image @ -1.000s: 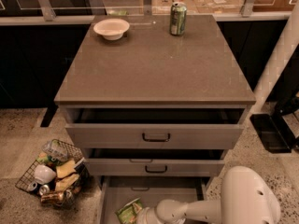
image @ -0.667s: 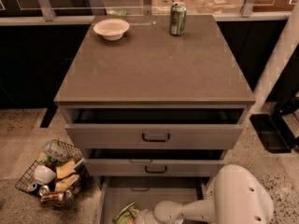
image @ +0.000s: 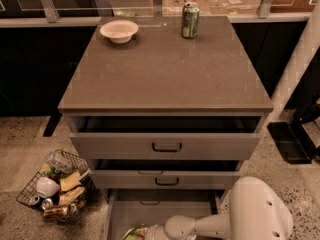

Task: Pick green jalapeno chip bag from bottom drawer and place on counter

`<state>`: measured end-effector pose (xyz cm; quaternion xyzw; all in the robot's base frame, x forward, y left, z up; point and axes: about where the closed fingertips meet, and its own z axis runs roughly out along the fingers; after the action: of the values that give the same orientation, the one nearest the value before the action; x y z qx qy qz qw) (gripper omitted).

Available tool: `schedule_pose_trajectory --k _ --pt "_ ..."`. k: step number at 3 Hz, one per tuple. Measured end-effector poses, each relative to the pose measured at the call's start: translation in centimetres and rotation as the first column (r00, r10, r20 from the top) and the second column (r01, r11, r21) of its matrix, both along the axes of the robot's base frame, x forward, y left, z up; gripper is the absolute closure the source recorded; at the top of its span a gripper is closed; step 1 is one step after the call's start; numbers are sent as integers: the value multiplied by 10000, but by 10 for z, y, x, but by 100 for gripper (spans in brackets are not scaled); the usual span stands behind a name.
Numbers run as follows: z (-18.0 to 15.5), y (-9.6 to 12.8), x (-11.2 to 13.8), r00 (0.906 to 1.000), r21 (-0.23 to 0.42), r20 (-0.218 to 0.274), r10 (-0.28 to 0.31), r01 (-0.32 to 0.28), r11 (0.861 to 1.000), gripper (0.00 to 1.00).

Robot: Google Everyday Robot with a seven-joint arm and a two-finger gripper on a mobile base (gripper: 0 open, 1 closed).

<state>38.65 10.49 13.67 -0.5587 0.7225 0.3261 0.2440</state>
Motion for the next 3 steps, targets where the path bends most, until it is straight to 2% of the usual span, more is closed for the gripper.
schedule_pose_trajectory --k 1,2,3 --pt "0 1 -2 10000 11 -23 18 -18 10000 87" --pt "-1 2 -3 10000 22 -44 36 -36 10000 100" --pt "-1 2 -3 10000 22 -45 37 -37 10000 100"
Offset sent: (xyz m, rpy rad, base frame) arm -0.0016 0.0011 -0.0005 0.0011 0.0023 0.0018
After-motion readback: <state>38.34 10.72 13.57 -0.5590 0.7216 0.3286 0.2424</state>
